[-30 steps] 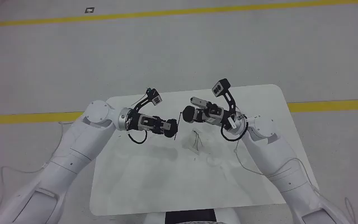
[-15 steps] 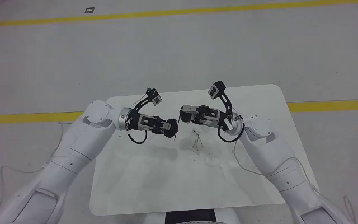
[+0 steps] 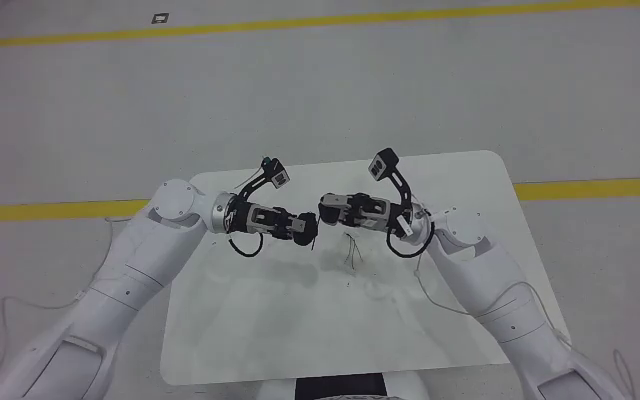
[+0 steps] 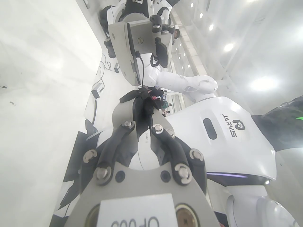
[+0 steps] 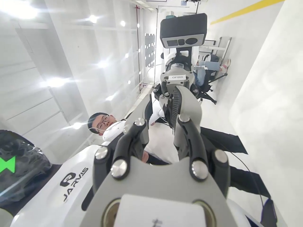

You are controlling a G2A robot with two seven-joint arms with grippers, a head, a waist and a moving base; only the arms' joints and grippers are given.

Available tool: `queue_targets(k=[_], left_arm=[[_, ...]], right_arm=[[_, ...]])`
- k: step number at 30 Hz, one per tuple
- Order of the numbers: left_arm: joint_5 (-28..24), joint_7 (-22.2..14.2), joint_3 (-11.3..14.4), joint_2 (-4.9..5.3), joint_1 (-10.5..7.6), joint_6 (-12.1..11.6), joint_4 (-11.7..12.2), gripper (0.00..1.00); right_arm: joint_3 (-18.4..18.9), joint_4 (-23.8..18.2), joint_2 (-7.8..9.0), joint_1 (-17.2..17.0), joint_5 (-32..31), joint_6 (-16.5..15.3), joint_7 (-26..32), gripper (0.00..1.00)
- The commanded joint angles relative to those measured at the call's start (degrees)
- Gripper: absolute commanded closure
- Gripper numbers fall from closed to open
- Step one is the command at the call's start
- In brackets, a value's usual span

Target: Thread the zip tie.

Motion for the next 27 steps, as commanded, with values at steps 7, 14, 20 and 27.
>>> queue_targets(k=[7,14,20,27], left_arm=[[0.0,0.0,0.0,0.0,0.0,0.0,0.0,1.0],[0.0,0.0,0.0,0.0,0.0,0.0,0.0,1.0],[0.0,0.0,0.0,0.0,0.0,0.0,0.0,1.0],[0.0,0.0,0.0,0.0,0.0,0.0,0.0,1.0]], right_arm=[[-0.5,0.0,-0.09,0.1,-0.1,0.1,-0.7,0.85],[-0.6,0.1,-0.13,0.2,-0.4,0.0,-1.3,0.91],[-0.6,0.3,-0.16,0.4,-0.4,-0.1,-1.6,0.87],[-0.8,0.6,-0.23,0.6,-0.2,-0.1,-1.6,0.87]])
